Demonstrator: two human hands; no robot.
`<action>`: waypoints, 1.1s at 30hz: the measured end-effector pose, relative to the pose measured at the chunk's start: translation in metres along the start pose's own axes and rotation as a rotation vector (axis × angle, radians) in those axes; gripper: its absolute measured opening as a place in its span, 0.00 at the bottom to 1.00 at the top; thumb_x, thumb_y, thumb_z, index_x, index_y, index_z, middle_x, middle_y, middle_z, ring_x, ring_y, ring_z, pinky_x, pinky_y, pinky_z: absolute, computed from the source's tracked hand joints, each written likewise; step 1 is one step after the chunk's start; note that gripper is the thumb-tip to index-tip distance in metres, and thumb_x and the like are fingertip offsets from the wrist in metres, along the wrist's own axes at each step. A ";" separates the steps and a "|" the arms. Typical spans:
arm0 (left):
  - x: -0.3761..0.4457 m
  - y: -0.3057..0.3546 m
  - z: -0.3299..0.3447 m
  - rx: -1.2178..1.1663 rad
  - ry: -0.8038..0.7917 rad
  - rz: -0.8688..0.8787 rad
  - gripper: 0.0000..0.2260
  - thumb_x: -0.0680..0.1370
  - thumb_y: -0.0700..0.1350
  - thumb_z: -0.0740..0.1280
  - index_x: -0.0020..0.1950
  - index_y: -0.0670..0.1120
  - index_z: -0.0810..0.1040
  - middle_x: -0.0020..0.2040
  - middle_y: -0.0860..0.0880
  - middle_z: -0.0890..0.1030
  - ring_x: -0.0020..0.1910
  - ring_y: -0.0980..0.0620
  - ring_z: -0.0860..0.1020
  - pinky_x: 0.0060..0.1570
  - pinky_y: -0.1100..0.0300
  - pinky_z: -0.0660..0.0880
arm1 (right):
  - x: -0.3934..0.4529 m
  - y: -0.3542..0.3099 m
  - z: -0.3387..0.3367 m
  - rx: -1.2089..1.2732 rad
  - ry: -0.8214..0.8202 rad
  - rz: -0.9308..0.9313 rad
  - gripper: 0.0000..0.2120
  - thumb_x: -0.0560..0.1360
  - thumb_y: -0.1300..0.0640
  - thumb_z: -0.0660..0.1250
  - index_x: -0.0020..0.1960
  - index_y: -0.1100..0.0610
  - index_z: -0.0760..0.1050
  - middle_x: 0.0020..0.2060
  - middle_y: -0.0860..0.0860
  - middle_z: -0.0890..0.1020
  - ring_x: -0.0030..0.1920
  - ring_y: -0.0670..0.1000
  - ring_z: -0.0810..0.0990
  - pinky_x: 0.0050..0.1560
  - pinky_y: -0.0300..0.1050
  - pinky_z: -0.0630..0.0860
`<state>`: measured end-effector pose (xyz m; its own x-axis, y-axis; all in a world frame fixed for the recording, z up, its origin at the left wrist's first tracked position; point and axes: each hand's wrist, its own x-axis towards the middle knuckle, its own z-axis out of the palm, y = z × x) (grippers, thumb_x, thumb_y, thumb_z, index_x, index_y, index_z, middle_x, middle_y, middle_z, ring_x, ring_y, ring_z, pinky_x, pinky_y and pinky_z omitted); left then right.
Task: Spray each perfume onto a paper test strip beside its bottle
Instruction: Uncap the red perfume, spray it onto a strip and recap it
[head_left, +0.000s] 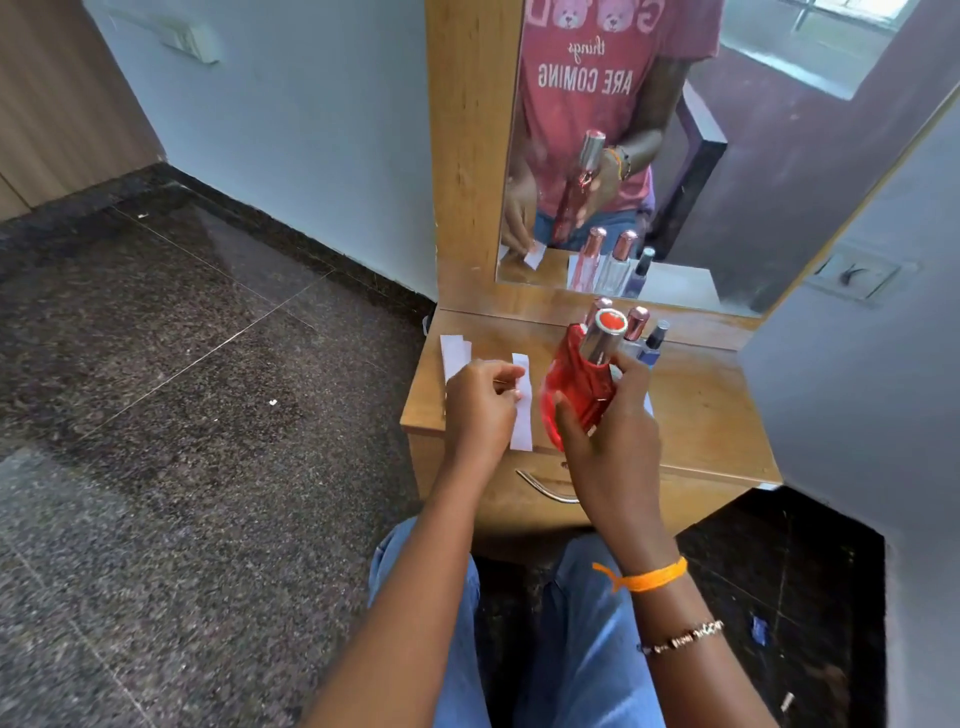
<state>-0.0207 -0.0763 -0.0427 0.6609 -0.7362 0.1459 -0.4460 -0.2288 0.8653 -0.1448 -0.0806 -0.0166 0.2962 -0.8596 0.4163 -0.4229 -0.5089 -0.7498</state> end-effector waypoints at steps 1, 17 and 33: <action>-0.001 0.000 0.004 0.071 -0.008 0.025 0.12 0.72 0.32 0.68 0.53 0.42 0.82 0.51 0.45 0.83 0.48 0.53 0.79 0.44 0.68 0.72 | -0.001 0.003 -0.003 0.003 -0.016 0.016 0.25 0.73 0.60 0.69 0.66 0.56 0.63 0.50 0.51 0.79 0.46 0.51 0.78 0.39 0.38 0.65; -0.021 0.025 -0.007 -0.584 -0.502 0.006 0.15 0.72 0.54 0.67 0.58 0.54 0.73 0.52 0.55 0.79 0.52 0.61 0.78 0.49 0.63 0.76 | 0.016 0.024 -0.036 0.337 -0.292 0.088 0.22 0.71 0.66 0.71 0.63 0.54 0.73 0.54 0.56 0.75 0.55 0.54 0.77 0.59 0.53 0.76; -0.036 0.041 -0.006 -0.429 -0.258 0.230 0.16 0.63 0.49 0.74 0.50 0.58 0.78 0.43 0.59 0.83 0.45 0.62 0.80 0.46 0.68 0.75 | 0.053 -0.033 -0.035 1.000 0.118 0.388 0.13 0.81 0.57 0.57 0.38 0.55 0.63 0.23 0.45 0.66 0.23 0.43 0.64 0.25 0.38 0.61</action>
<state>-0.0587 -0.0551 -0.0098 0.3822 -0.8811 0.2786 -0.2400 0.1965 0.9507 -0.1450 -0.1111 0.0480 0.1856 -0.9804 0.0662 0.4369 0.0220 -0.8993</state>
